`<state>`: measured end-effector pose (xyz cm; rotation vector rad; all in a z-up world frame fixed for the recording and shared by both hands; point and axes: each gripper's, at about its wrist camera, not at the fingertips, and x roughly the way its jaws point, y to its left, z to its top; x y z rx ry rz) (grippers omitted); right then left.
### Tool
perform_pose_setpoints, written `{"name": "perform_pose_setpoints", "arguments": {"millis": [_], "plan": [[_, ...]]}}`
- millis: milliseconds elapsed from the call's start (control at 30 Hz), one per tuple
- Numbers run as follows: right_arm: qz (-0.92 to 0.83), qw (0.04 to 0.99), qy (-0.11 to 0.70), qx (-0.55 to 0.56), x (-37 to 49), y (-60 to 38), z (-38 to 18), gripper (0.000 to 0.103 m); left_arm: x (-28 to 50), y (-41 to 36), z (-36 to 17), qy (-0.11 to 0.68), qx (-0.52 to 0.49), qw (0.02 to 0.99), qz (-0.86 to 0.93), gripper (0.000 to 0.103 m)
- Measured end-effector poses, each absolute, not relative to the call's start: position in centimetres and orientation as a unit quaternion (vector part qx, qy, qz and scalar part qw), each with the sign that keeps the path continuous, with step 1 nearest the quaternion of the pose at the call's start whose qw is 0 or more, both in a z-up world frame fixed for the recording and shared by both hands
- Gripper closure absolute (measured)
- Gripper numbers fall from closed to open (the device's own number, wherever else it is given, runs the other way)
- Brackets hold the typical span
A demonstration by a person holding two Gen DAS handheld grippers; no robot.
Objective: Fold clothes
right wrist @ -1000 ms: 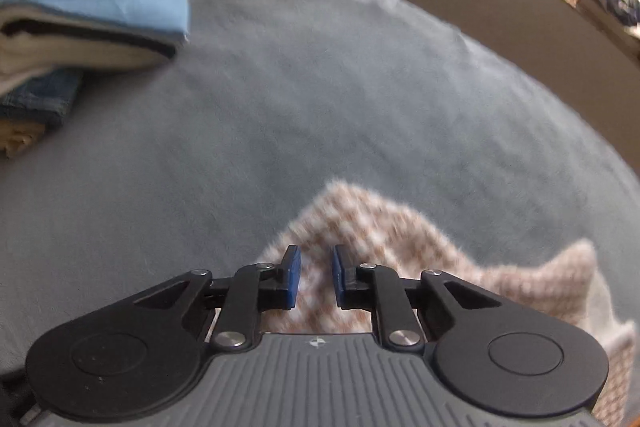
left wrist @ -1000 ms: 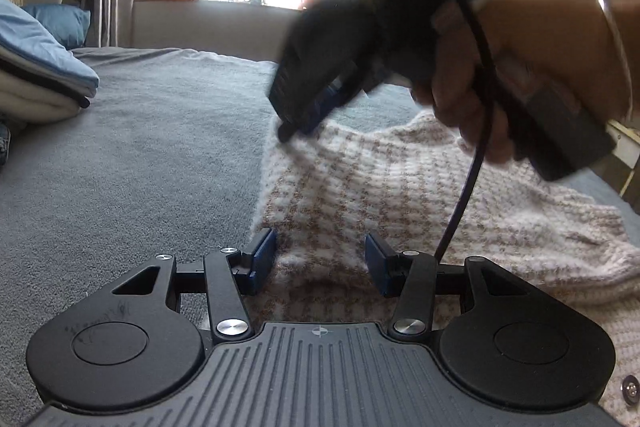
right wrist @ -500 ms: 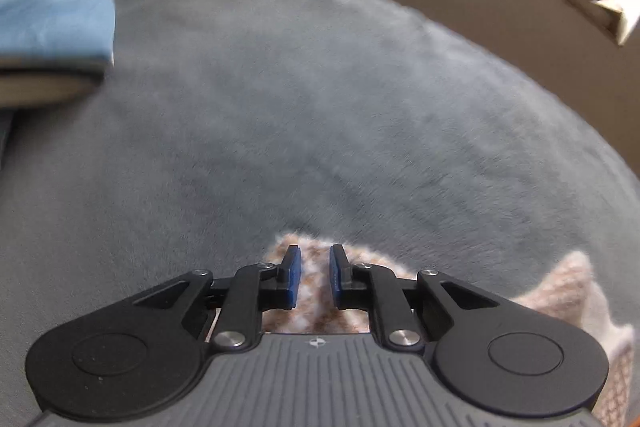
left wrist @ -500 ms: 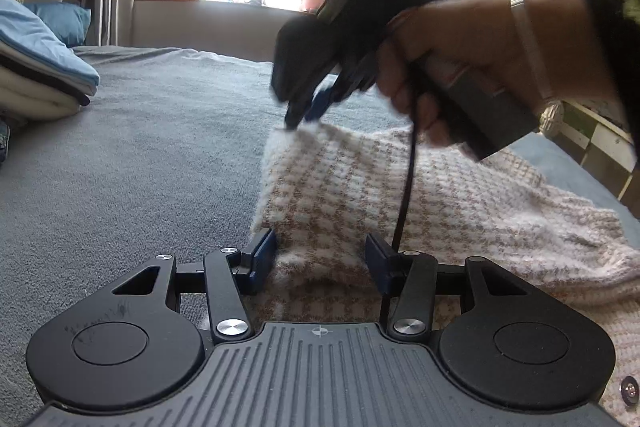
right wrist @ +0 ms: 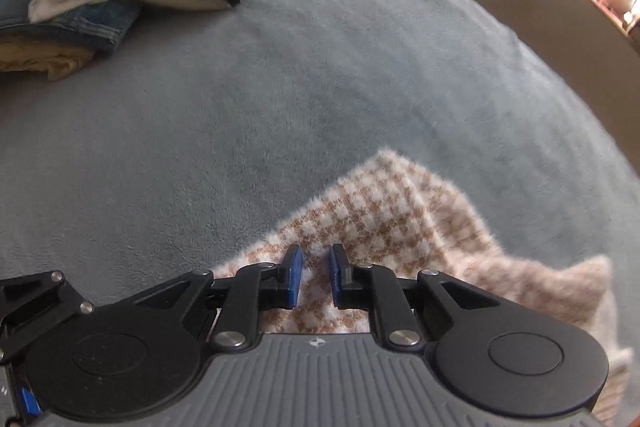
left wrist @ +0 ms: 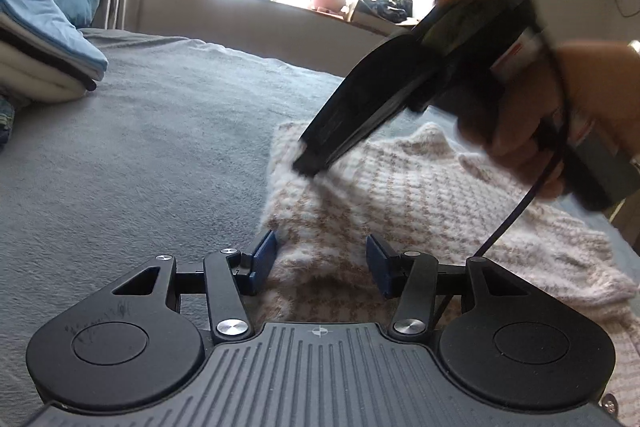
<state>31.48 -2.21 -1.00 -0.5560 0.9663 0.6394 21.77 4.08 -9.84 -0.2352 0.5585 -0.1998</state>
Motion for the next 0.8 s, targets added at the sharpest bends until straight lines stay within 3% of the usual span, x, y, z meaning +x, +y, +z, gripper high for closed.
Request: {"name": "perform_pose_setpoints", "arguments": {"millis": [133,300,533,667,800], "plan": [[0.337,0.792,0.444,-0.25,29.4,-2.5,0.8,0.088,21.1,4.6,-9.7,0.292,-0.105,0.947,-0.088,0.053],[0.318,0.788,0.463,-0.253,27.9,-1.8,-3.3,0.087,20.9,4.9,-10.6,0.324,-0.091,0.94,-0.063,0.054],[0.34,0.795,0.445,-0.235,24.9,-2.9,0.5,0.087,19.4,5.6,-10.2,0.328,-0.093,0.939,-0.047,0.054],[0.324,0.79,0.448,-0.263,23.0,-2.5,-3.5,0.087,19.1,5.5,-10.1,0.341,-0.083,0.936,-0.037,0.054],[0.311,0.817,0.446,-0.191,22.9,-3.9,-2.3,0.088,18.4,5.5,-9.9,0.337,-0.074,0.938,-0.025,0.054]]}}
